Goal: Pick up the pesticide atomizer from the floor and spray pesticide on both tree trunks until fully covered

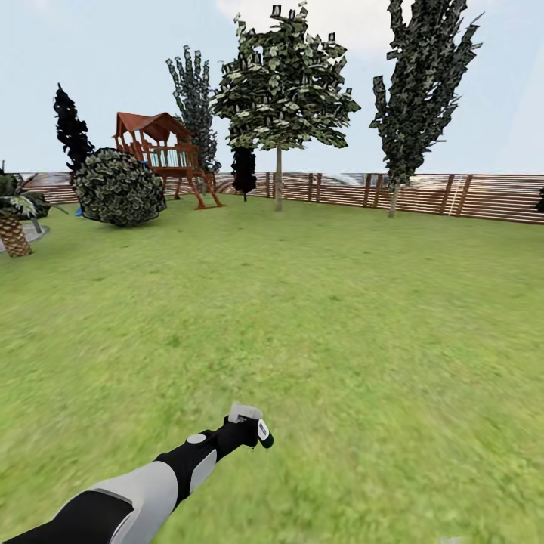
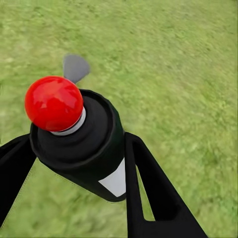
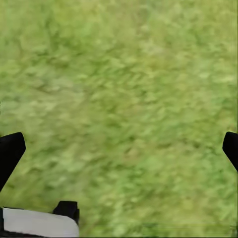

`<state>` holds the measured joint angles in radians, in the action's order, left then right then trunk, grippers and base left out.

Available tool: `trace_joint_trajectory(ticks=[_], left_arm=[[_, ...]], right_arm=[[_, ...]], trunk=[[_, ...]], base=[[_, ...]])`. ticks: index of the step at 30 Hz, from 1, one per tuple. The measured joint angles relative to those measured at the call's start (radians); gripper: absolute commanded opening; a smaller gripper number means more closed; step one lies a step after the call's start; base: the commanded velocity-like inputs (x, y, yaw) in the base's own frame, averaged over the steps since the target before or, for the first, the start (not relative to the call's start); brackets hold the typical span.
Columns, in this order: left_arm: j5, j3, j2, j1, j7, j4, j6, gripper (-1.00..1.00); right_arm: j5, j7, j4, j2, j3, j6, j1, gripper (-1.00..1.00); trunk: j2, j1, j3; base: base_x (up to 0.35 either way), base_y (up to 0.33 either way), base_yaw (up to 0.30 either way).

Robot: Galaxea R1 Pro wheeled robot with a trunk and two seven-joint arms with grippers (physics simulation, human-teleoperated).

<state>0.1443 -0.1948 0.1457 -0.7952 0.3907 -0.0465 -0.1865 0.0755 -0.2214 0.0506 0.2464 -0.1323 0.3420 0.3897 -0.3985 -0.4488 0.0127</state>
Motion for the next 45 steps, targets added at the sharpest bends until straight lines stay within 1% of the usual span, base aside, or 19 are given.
trace_joint_trajectory(ticks=[1, 3, 6, 9, 12, 30, 33, 35, 39, 42, 45], left_arm=[[0.000, 0.000, 0.000, 0.000, 0.000, 0.000, 0.000, -1.00], [0.000, 0.000, 0.000, 0.000, 0.000, 0.000, 0.000, -1.00], [0.000, 0.000, 0.000, 0.000, 0.000, 0.000, 0.000, -1.00], [0.000, 0.000, 0.000, 0.000, 0.000, 0.000, 0.000, -1.00], [0.000, 0.000, 0.000, 0.000, 0.000, 0.000, 0.000, -1.00], [0.000, -0.004, 0.001, 0.000, 0.000, 0.000, 0.000, -1.00], [0.000, -0.004, 0.002, 0.000, 0.000, -0.001, 0.000, -1.00], [0.000, -0.005, 0.003, 0.000, 0.000, -0.001, 0.000, -1.00], [0.000, -0.005, 0.004, 0.000, 0.001, -0.001, 0.001, -1.00], [0.000, -0.005, 0.013, 0.000, 0.001, -0.001, 0.001, -1.00], [0.000, -0.004, 0.015, 0.000, 0.001, -0.001, 0.001, -1.00]], right_arm=[[0.000, 0.000, 0.000, -0.002, -0.001, 0.000, -0.045, 1.00], [0.000, 0.000, 0.000, -0.007, 0.000, 0.000, -0.067, 1.00], [0.000, 0.001, 0.000, -0.014, 0.000, -0.001, -0.080, 1.00], [0.000, 0.000, 0.000, -0.028, 0.000, -0.001, -0.083, 1.00], [0.000, 0.000, 0.000, -0.033, 0.000, -0.001, -0.084, 1.00], [0.000, -0.001, 0.000, -0.036, 0.000, -0.001, -0.085, 1.00], [0.000, -0.002, 0.000, -0.058, -0.001, -0.001, -0.085, 1.00], [0.000, -0.002, 0.000, -0.066, 0.000, -0.001, -0.085, 1.00], [0.000, -0.002, 0.000, -0.071, 0.000, -0.001, -0.085, 1.00], [0.001, -0.002, 0.000, -0.073, 0.000, -0.001, -0.085, 1.00], [0.001, -0.001, 0.000, -0.072, 0.001, -0.001, -0.085, 1.00]], trunk=[[0.000, 0.000, 0.000], [0.000, 0.000, 0.000], [0.000, 0.000, 0.000], [0.000, 0.000, 0.000], [0.000, 0.000, 0.000], [0.000, 0.000, 0.000], [0.000, 0.000, 0.000], [0.000, 0.000, 0.000], [0.000, 0.000, 0.000], [0.000, 0.000, 0.000], [0.000, 0.000, 0.000]], base=[[0.350, 0.000, 0.000], [0.350, 0.000, 0.000], [0.350, 0.000, 0.000], [0.350, 0.000, 0.000], [0.350, 0.000, 0.000], [0.350, 0.000, 0.000], [0.350, 0.000, 0.000], [0.350, 0.000, 0.000], [0.350, 0.000, 0.000], [0.350, 0.000, 0.000], [0.350, 0.000, 0.000]])
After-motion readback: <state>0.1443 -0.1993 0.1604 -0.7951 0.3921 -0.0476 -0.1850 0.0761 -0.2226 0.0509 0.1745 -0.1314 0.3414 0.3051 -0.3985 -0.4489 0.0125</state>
